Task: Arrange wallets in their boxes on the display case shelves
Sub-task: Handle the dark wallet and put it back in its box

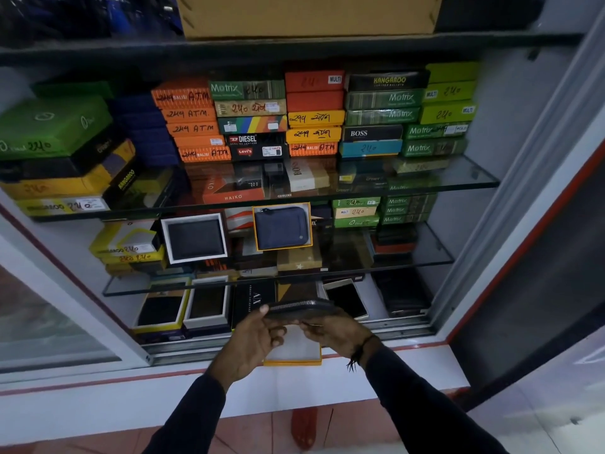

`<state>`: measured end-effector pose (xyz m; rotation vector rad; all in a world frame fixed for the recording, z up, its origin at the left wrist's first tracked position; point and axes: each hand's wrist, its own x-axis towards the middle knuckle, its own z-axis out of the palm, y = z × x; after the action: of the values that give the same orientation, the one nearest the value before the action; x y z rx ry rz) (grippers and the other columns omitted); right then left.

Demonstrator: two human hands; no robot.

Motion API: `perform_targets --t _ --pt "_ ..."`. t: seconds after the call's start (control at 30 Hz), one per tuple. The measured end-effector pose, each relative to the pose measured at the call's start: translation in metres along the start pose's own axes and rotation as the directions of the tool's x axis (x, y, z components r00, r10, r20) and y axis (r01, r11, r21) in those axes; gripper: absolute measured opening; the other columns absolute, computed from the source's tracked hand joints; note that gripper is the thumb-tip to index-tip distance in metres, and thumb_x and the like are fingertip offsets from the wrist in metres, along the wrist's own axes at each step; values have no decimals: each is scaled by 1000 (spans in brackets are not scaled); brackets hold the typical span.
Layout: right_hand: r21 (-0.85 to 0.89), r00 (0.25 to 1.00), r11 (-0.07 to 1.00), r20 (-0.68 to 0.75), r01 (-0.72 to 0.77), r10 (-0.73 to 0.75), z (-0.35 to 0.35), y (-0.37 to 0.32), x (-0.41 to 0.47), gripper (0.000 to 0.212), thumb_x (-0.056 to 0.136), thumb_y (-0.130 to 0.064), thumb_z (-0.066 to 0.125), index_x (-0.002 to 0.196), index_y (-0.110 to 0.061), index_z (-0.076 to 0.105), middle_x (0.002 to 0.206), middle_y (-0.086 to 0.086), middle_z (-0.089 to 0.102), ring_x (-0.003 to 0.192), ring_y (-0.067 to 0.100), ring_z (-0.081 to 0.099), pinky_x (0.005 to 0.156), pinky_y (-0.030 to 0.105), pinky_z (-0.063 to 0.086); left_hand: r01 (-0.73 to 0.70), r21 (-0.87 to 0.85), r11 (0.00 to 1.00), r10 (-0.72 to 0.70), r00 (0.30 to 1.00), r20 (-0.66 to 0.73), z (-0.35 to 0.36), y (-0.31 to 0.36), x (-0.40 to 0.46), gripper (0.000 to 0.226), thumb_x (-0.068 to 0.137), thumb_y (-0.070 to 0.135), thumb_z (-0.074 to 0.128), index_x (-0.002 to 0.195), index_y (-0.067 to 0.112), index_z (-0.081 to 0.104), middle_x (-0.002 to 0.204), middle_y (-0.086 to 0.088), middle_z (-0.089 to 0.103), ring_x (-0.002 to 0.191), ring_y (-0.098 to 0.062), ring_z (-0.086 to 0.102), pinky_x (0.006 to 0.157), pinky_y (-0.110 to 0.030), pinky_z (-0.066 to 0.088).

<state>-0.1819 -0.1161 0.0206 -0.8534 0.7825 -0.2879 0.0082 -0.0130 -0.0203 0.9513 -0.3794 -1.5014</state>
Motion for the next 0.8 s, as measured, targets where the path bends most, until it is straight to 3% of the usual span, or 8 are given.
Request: perform_targets --t 0.13,0.27,0.37,0.43,0.47,0.57,0.63,0.8 --pt "-138 994 989 -87 46 -58 -8 -8 -4 31 94 -2 60 121 12 62 89 13 69 75 17 64 72 25 56 -86 45 995 90 992 -93 -21 -2 -6 46 77 41 80 109 9 75 99 -18 76 84 -26 73 74 -35 60" --pt "-251 976 965 -176 80 -127 -16 -20 -11 32 85 -5 74 111 13 69 88 16 69 73 17 65 74 27 59 -175 118 977 191 972 -137 -44 -10 -17 43 80 34 82 112 6 76 110 -20 76 101 -30 74 82 -34 63" --pt "-374 943 921 -257 106 -213 5 -23 -13 28 81 -5 78 104 10 74 91 24 73 72 18 67 66 25 59 -213 225 951 256 949 -183 -40 -18 -17 36 83 20 77 115 4 74 117 -24 73 101 -30 74 79 -32 63" --pt "-546 885 821 -283 169 -370 30 -14 -12 22 81 -8 78 98 6 76 95 24 76 75 24 72 68 30 61 -209 257 944 265 942 -206 -30 -22 -13 38 81 11 74 118 3 72 119 -23 73 101 -27 74 78 -31 63" --pt "-674 854 714 -243 192 -459 45 -5 -12 18 83 -11 76 95 2 78 95 20 78 80 25 74 73 31 62 -210 254 944 263 945 -196 -25 -24 -10 38 81 8 73 119 4 72 119 -22 74 103 -26 73 79 -30 63" --pt "-890 799 406 -85 207 -595 83 20 -15 18 91 -16 62 88 -10 78 90 6 79 83 14 72 67 9 46 -204 158 966 230 958 -172 -16 -30 -9 35 81 9 65 113 13 78 117 -14 77 108 -24 74 85 -31 63" --pt "-923 784 324 -40 209 -619 93 30 -12 20 93 -17 57 90 -11 76 93 5 77 85 15 70 63 5 34 -185 119 975 205 962 -182 -24 -35 -9 38 84 16 61 120 14 74 122 -14 75 114 -27 72 88 -35 63" --pt "-960 856 198 72 199 -513 83 7 -12 19 86 -17 64 94 -10 79 98 11 78 94 28 72 77 24 52 -134 113 984 156 965 -209 -50 -33 -13 39 84 15 68 122 8 73 123 -17 74 113 -28 71 96 -36 59"
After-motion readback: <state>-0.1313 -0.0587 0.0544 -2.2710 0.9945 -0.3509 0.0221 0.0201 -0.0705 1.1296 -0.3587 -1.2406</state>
